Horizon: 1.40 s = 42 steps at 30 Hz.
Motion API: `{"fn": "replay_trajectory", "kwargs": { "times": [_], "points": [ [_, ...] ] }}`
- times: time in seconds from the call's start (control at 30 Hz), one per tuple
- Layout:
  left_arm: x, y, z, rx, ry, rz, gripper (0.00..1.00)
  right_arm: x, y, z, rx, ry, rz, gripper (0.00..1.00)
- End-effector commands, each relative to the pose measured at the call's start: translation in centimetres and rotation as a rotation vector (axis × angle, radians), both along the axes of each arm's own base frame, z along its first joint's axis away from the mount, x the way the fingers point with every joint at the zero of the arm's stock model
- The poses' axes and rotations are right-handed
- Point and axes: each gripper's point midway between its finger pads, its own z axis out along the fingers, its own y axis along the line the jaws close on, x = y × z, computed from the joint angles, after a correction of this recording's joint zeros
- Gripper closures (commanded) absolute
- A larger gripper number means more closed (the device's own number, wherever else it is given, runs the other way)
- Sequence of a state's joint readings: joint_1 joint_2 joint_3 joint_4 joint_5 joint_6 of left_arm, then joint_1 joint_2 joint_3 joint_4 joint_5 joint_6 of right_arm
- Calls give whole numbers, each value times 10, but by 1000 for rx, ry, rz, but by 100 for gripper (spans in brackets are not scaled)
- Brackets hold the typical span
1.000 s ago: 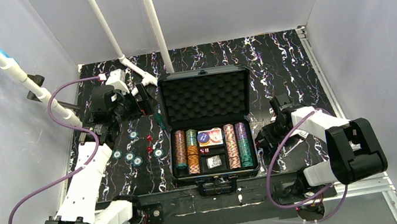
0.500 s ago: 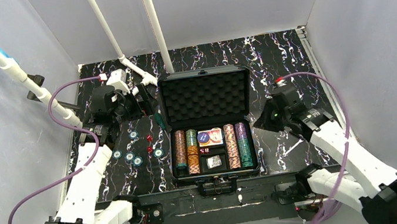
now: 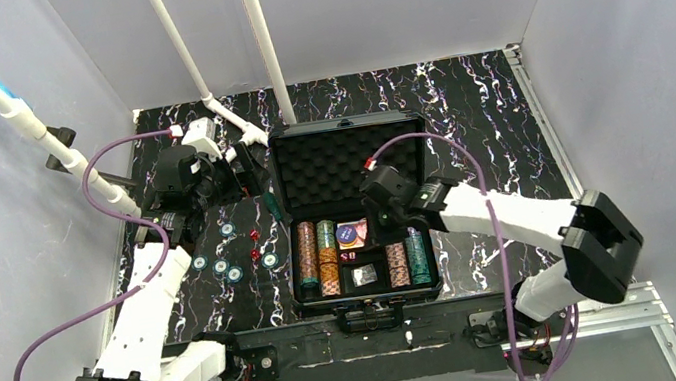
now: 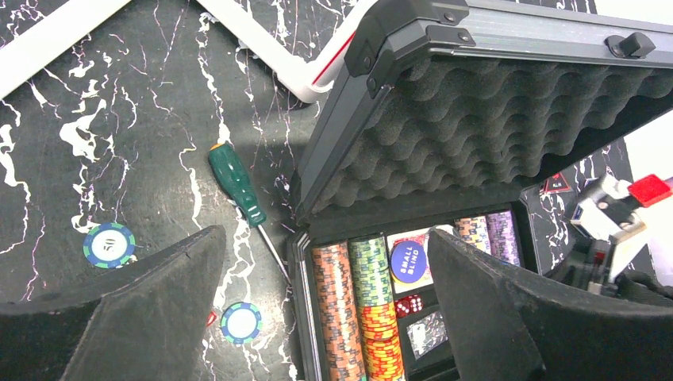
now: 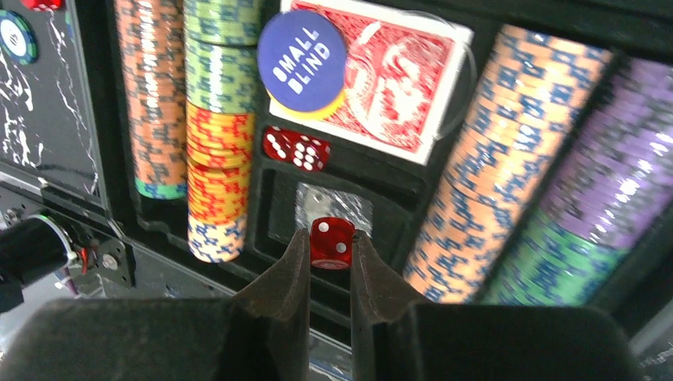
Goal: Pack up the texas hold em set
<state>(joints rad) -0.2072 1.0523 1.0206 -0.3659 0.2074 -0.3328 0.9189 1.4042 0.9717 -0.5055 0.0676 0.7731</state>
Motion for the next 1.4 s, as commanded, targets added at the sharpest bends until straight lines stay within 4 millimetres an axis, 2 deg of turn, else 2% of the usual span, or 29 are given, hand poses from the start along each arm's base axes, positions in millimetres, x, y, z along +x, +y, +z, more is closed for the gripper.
{"fn": "replay_trajectory", "kwargs": {
  "times": [0.0,0.13,0.4,0.57,0.9,1.13,1.37],
  "points": [
    [-2,-1,4,6,-19,-6,1,10,35,7,48,-7,-4,99],
    [-2,-1,4,8,-19,-7,0,8,40,-15,-11,68,-32,99],
    [-3,-3,6,6,-23,-16,1,5,34,-31,-66,98,-37,99],
    [-3,-3,5,4,-20,-16,1,7,36,-35,-78,103,-26,95],
    [-3,-4,5,3,-18,-19,1,3,37,-42,-95,130,-4,80],
    [-3,-5,4,0,-15,-23,1,4,38,-41,-96,123,24,60],
    [-3,-5,2,2,-9,-23,1,9,40,-41,-116,119,35,55]
  ]
}}
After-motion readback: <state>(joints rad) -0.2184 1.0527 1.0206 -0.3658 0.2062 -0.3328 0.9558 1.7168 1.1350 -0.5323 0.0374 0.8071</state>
